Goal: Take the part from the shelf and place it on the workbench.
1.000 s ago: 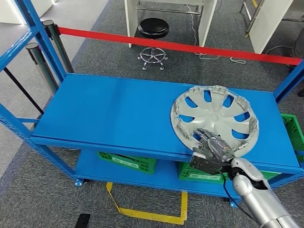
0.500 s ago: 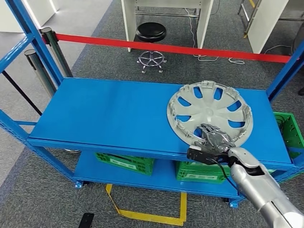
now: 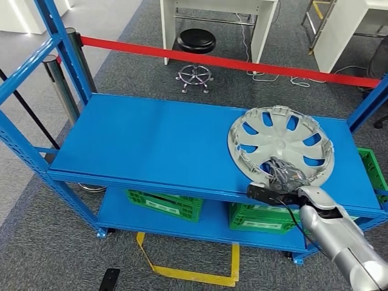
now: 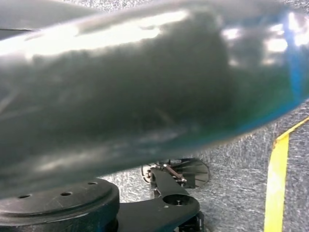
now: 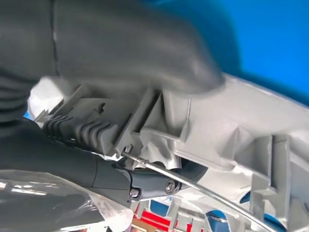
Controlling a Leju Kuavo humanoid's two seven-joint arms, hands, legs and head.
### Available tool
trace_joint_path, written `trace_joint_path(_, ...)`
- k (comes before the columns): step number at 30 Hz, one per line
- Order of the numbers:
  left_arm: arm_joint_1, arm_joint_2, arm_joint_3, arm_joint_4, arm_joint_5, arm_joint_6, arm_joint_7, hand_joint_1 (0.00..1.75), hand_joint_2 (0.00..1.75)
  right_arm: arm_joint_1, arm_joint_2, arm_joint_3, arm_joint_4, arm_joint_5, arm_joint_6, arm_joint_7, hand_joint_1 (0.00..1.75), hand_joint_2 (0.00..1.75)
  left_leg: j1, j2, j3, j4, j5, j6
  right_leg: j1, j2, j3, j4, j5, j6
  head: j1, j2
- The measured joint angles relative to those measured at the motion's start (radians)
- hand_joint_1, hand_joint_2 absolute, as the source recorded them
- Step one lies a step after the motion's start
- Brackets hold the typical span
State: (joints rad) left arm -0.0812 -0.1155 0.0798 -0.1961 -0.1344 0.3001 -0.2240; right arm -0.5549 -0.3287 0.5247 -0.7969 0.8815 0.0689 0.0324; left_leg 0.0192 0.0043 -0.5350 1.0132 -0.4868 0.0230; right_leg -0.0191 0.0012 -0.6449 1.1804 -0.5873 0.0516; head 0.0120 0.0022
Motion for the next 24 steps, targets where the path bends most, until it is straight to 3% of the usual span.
trace_joint_path(1,0.0,0.001,0.001,0.0,0.0,0.0,0.0,0.0,0.0,-0.008,0.007,0.002,0.012,0.0,0.001,-0.003,0.0,1.75,-0.003,0.003,-0.002,0.0,0.0,0.001,0.001,0.0,-0.03,0.062,-0.024,-0.002,0.0,0.0)
trace_joint_path(2,0.001,0.002,0.002,0.0,0.001,-0.001,0.0,0.0,0.0,-0.015,0.013,0.003,0.024,-0.001,0.003,-0.005,0.0,1.75,-0.006,0.006,-0.003,0.001,0.0,0.002,0.002,0.0,-0.047,0.098,-0.03,-0.004,0.0,0.0)
trace_joint_path(3,0.0,0.003,0.002,0.0,0.001,-0.002,0.001,0.0,0.0,-0.022,0.017,0.003,0.033,-0.002,0.005,-0.008,0.0,1.75,-0.007,0.008,-0.002,0.001,0.0,0.003,0.004,0.0,-0.044,0.093,-0.015,-0.008,0.0,0.0)
trace_joint_path(5,-0.004,0.002,0.003,0.0,0.0,-0.003,0.002,0.0,0.0,-0.038,0.022,0.005,0.05,-0.006,0.017,-0.016,0.0,1.75,-0.009,0.01,0.003,0.001,-0.001,0.003,0.011,0.0,0.018,-0.025,0.054,-0.021,0.0,0.0)
trace_joint_path(7,-0.013,-0.002,0.004,0.0,-0.002,-0.001,0.002,0.0,0.0,-0.057,0.022,0.005,0.062,-0.013,0.034,-0.027,0.0,1.75,-0.012,0.011,0.004,0.002,-0.003,-0.001,0.018,-0.001,0.078,-0.148,0.098,-0.032,-0.001,0.0)
trace_joint_path(8,-0.017,-0.004,0.004,0.0,-0.003,0.0,0.003,0.0,0.0,-0.065,0.022,0.005,0.067,-0.017,0.042,-0.033,0.0,1.75,-0.012,0.011,0.004,0.001,-0.003,-0.005,0.021,-0.002,0.09,-0.175,0.102,-0.035,-0.001,0.0)
trace_joint_path(12,-0.023,-0.009,0.004,-0.001,-0.009,0.007,0.004,0.0,0.0,-0.08,0.027,0.008,0.081,-0.03,0.053,-0.048,0.0,1.75,-0.009,0.008,0.002,0.014,-0.015,-0.024,0.021,-0.007,0.105,-0.196,0.114,-0.048,-0.002,0.0)
trace_joint_path(13,-0.023,-0.009,0.004,-0.001,-0.01,0.008,0.004,0.0,0.0,-0.082,0.029,0.009,0.082,-0.032,0.053,-0.05,0.0,1.75,-0.01,0.006,-0.011,0.046,-0.036,-0.027,0.018,-0.009,0.111,-0.202,0.12,-0.051,-0.004,0.0)
trace_joint_path(16,-0.016,-0.007,0.005,-0.001,-0.011,0.01,0.004,0.0,0.0,-0.083,0.039,0.009,0.092,-0.036,0.054,-0.051,0.0,1.75,-0.008,0.003,-0.09,0.221,-0.127,-0.038,0.014,-0.011,0.11,-0.205,0.125,-0.056,-0.005,0.0)
trace_joint_path(17,-0.011,-0.006,0.005,-0.001,-0.011,0.01,0.004,0.0,0.0,-0.084,0.042,0.009,0.096,-0.036,0.054,-0.051,0.0,1.75,-0.007,0.003,-0.107,0.258,-0.138,-0.042,0.014,-0.01,0.109,-0.205,0.124,-0.056,-0.005,0.0)
trace_joint_path(18,-0.008,-0.005,0.006,-0.001,-0.011,0.011,0.004,0.0,0.0,-0.084,0.044,0.009,0.099,-0.036,0.054,-0.051,0.0,1.75,-0.006,0.003,-0.108,0.262,-0.129,-0.045,0.013,-0.009,0.108,-0.205,0.124,-0.056,-0.005,0.0)
trace_joint_path(19,-0.005,-0.004,0.006,-0.001,-0.011,0.011,0.004,0.0,0.0,-0.084,0.045,0.009,0.102,-0.036,0.054,-0.051,0.0,1.75,-0.004,0.003,-0.091,0.226,-0.101,-0.048,0.012,-0.009,0.109,-0.204,0.124,-0.054,-0.005,0.0)
trace_joint_path(21,-0.006,-0.003,0.007,-0.001,-0.011,0.013,0.004,0.0,0.0,-0.089,0.047,0.009,0.108,-0.035,0.054,-0.049,0.0,1.75,-0.001,0.003,-0.027,0.092,-0.037,-0.052,0.011,-0.008,0.11,-0.198,0.122,-0.046,-0.005,0.0)
trace_joint_path(23,-0.01,-0.003,0.008,-0.001,-0.008,0.017,0.007,0.0,0.0,-0.095,0.049,0.01,0.115,-0.033,0.055,-0.048,0.0,1.75,0.0,-0.001,0.013,0.004,-0.008,-0.043,0.014,-0.005,0.108,-0.192,0.119,-0.034,-0.002,0.0)
trace_joint_path(24,-0.011,-0.004,0.009,-0.001,-0.006,0.019,0.009,0.0,0.0,-0.097,0.051,0.012,0.12,-0.033,0.056,-0.048,0.4,1.75,-0.001,-0.004,0.016,-0.005,-0.008,-0.035,0.016,-0.003,0.108,-0.192,0.119,-0.028,-0.001,0.0)
